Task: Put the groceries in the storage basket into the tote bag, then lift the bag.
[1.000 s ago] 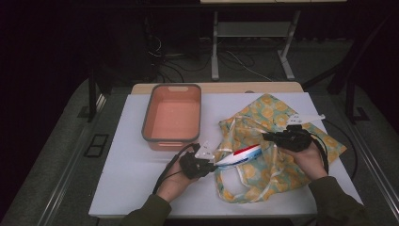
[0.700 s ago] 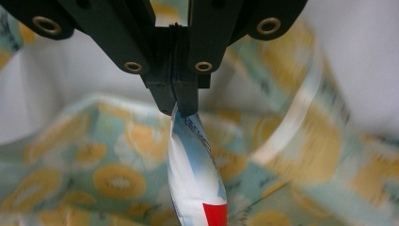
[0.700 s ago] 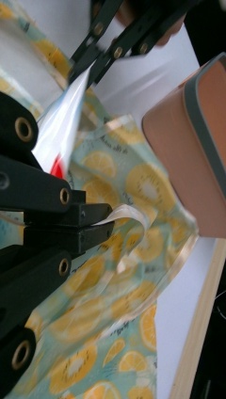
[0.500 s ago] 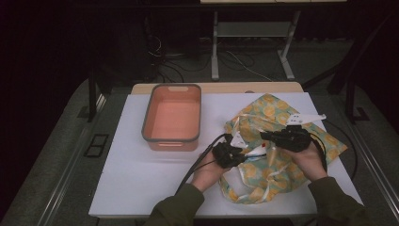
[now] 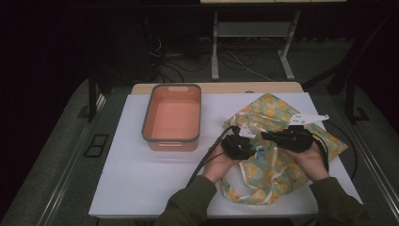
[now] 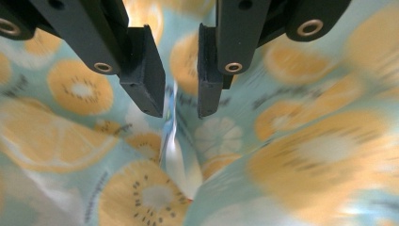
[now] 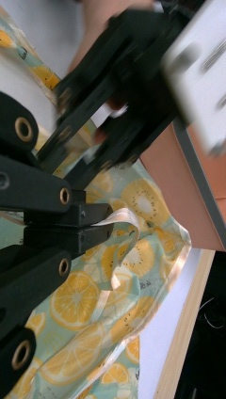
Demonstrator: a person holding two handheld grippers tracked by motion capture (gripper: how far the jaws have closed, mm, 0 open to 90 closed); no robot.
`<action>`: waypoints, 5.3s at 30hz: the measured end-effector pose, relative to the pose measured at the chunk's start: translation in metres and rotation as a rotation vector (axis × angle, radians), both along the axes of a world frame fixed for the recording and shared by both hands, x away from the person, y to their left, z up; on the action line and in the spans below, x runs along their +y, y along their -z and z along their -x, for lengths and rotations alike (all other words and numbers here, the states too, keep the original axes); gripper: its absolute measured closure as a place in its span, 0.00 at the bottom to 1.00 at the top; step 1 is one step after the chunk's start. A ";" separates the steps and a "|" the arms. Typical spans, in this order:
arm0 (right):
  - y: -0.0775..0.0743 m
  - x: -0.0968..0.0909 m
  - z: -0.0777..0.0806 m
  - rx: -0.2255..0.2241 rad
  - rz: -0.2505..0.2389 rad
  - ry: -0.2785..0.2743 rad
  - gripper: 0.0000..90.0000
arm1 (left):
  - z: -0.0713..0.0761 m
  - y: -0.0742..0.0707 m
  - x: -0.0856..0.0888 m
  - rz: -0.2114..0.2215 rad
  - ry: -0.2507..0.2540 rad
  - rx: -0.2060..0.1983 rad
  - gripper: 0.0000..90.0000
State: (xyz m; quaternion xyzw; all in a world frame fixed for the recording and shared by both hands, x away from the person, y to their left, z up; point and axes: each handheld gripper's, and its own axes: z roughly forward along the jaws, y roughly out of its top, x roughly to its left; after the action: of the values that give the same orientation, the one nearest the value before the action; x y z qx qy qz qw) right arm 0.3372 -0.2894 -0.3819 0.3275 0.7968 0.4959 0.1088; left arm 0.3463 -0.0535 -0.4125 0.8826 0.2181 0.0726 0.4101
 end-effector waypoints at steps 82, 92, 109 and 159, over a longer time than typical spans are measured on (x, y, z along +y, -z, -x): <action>0.001 0.009 0.045 -0.153 0.168 0.059 0.99 | 0.020 -0.044 0.107 0.272 -0.189 -0.011 0.99; -0.050 -0.002 0.047 -0.301 0.068 0.105 0.99 | 0.034 -0.099 0.106 0.402 -0.144 -0.144 0.99; -0.003 -0.031 -0.024 -0.092 0.142 0.244 0.99 | -0.029 -0.041 0.046 0.275 -0.281 -0.024 0.99; -0.005 -0.075 0.035 0.023 -0.042 0.097 0.22 | 0.047 -0.033 0.135 0.171 -0.102 -0.054 0.15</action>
State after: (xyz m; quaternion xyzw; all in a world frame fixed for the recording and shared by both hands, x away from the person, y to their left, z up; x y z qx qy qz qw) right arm 0.3017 -0.3641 -0.3773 0.3736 0.7706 0.5028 0.1170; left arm 0.2992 0.0819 -0.3796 0.8299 0.2569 0.0982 0.4854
